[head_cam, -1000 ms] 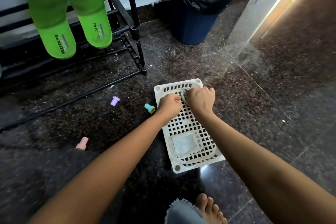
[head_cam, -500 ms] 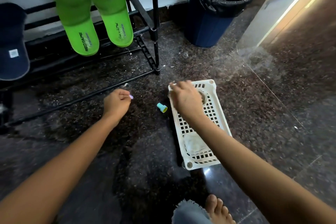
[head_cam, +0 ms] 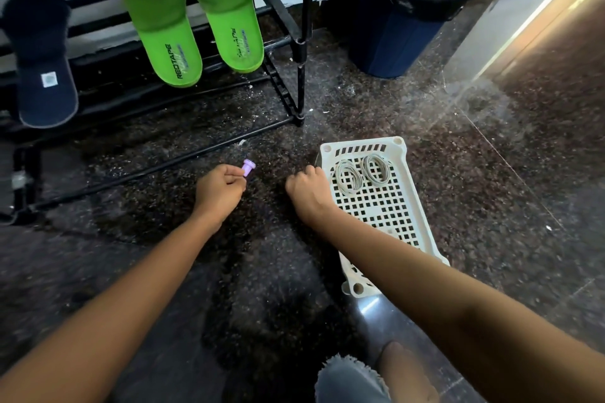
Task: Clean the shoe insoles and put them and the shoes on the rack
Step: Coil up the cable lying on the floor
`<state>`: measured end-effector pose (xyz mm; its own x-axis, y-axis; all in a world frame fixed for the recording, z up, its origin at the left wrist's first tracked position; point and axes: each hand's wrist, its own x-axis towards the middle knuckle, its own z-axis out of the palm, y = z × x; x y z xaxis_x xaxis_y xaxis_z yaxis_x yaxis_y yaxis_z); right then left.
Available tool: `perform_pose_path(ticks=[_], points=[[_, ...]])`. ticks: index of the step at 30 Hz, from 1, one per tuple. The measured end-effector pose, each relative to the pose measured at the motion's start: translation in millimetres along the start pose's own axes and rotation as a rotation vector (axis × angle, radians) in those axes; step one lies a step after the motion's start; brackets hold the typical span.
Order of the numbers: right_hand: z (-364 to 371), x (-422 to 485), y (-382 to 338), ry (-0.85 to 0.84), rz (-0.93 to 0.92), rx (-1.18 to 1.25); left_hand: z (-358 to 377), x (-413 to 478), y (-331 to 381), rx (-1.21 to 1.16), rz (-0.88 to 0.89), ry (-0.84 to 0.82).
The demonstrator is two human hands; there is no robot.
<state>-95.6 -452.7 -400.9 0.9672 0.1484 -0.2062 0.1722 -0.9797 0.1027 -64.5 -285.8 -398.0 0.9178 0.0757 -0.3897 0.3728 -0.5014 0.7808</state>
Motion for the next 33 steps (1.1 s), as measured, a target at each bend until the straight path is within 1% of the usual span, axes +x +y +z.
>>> perform_pose_path(ticks=[2,4,5,6,7,9,13,15,18,20,21,22,24,25,26,27,29,31,33], points=[[-8.7,-12.2,7.3,0.171,0.067,0.343,-1.4,-2.6,-0.7,-0.01,-0.007,-0.015],[-13.5,-36.4,20.4,0.386,0.158,0.662,-1.3,-4.9,-2.8,-0.018,-0.004,-0.026],[-12.8,-51.3,28.8,0.482,0.216,0.756,-0.5,-6.7,-3.1,-0.026,-0.006,-0.037],[-10.5,-67.2,37.8,0.532,0.283,0.813,1.1,-9.7,-2.8,-0.038,-0.012,-0.056],[-5.9,-80.8,45.9,0.539,0.356,0.849,3.1,-12.7,-1.9,-0.046,-0.019,-0.075],[6.3,-100.4,58.7,0.488,0.465,0.878,7.4,-18.5,0.3,-0.047,-0.011,-0.113],[25.6,-107.1,63.9,0.315,0.521,0.876,10.1,-23.5,4.0,-0.039,0.016,-0.152],[29.5,-103.7,64.2,0.293,0.552,0.884,8.3,-24.3,4.1,-0.043,0.019,-0.153],[28.0,-101.6,63.7,0.27,0.545,0.895,0.3,-27.7,0.9,-0.062,0.01,-0.145],[22.4,-103.1,64.3,0.251,0.528,0.825,-8.8,-27.7,-3.5,-0.074,-0.003,-0.123],[17.5,-104.0,63.2,0.293,0.509,0.764,-16.1,-27.0,-5.9,-0.099,-0.012,-0.102],[10.3,-104.5,60.6,0.374,0.471,0.707,-23.4,-25.8,-7.7,-0.133,-0.021,-0.077],[-11.3,-97.8,41.1,0.563,0.331,0.645,-42.1,-22.0,-10.7,-0.197,-0.043,-0.001],[-20.5,-89.7,27.3,0.607,0.235,0.652,-50.6,-19.5,-11.8,-0.219,-0.05,0.044],[-28.4,-78.0,10.2,0.596,0.137,0.683,-60.3,-17.8,-12.8,-0.233,-0.054,0.088],[-30.7,-62.4,-5.8,0.537,0.058,0.716,-67.2,-16.2,-13.5,-0.247,-0.058,0.122],[-29.8,-25.3,-34.4,0.358,-0.027,0.738,-78.2,-13.7,-16.2,-0.272,-0.062,0.166],[-23.6,9.3,-51.7,0.186,-0.079,0.667,-81.9,-14.7,-18.4,-0.281,-0.061,0.176],[-19.1,35.6,-59.2,0.007,-0.121,0.496,-80.4,-17.8,-19.2,-0.289,-0.071,0.16]])
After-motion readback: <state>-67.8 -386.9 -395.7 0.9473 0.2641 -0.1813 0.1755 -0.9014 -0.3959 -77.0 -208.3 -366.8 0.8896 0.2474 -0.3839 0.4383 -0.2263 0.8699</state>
